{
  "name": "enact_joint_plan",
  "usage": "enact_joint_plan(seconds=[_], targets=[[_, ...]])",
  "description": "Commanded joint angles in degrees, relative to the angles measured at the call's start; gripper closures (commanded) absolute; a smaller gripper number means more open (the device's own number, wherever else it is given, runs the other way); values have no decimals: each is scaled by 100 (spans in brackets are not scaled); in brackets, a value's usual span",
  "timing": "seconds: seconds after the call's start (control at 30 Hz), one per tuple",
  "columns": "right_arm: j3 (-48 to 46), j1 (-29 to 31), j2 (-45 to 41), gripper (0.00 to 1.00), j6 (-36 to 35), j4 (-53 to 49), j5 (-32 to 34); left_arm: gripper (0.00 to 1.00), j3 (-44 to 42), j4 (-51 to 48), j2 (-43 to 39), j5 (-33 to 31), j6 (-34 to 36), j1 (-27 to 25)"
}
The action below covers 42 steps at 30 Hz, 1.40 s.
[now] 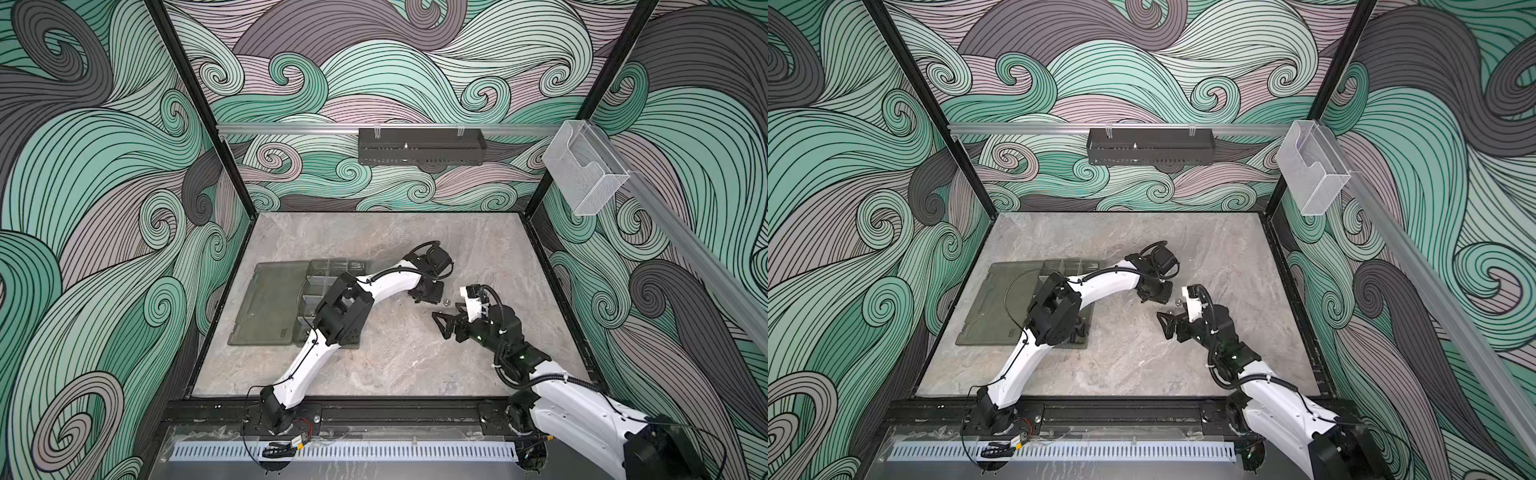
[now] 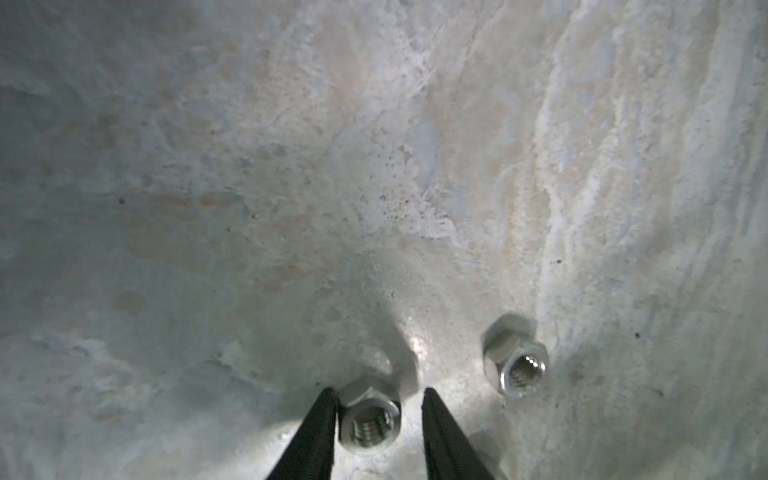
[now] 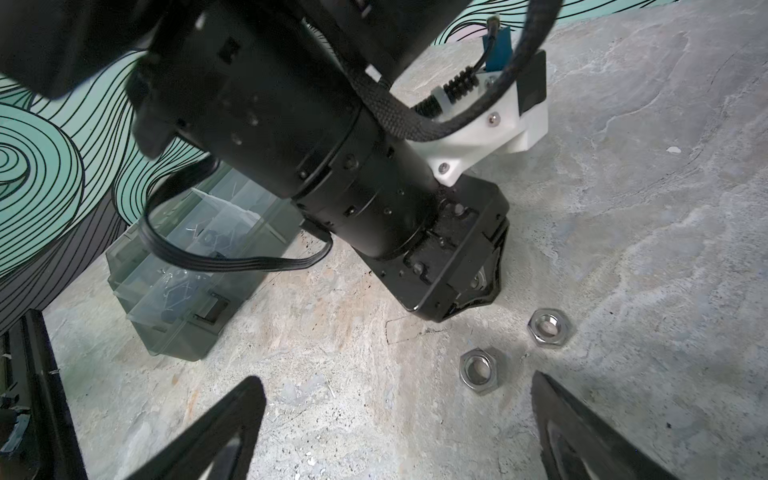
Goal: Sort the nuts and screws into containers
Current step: 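Carry the silver hex nut with the left gripper over the box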
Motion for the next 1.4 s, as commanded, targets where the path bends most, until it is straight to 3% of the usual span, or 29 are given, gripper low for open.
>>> enact_joint_plan(seconds=[0.0,0.27,0.57,0.87,1.37], targets=[[-56,-59,-53,1,58,32,-14,63,191,-641,231,-480,8,-60],[-34,-81,128,1,60,171,-110,71,138,-998,200,-926,-119,-55],[24,-94,416,0,43,344,-286,75,-608,-434,-566,-1030,-10,51],[75,-90,656,1,-43,533,-375,77,-1702,116,-1926,-767,16,474],[627,-81,2032,1,-40,1264,-1186,77,-4026,-320,-4818,-1403,-35,1229]])
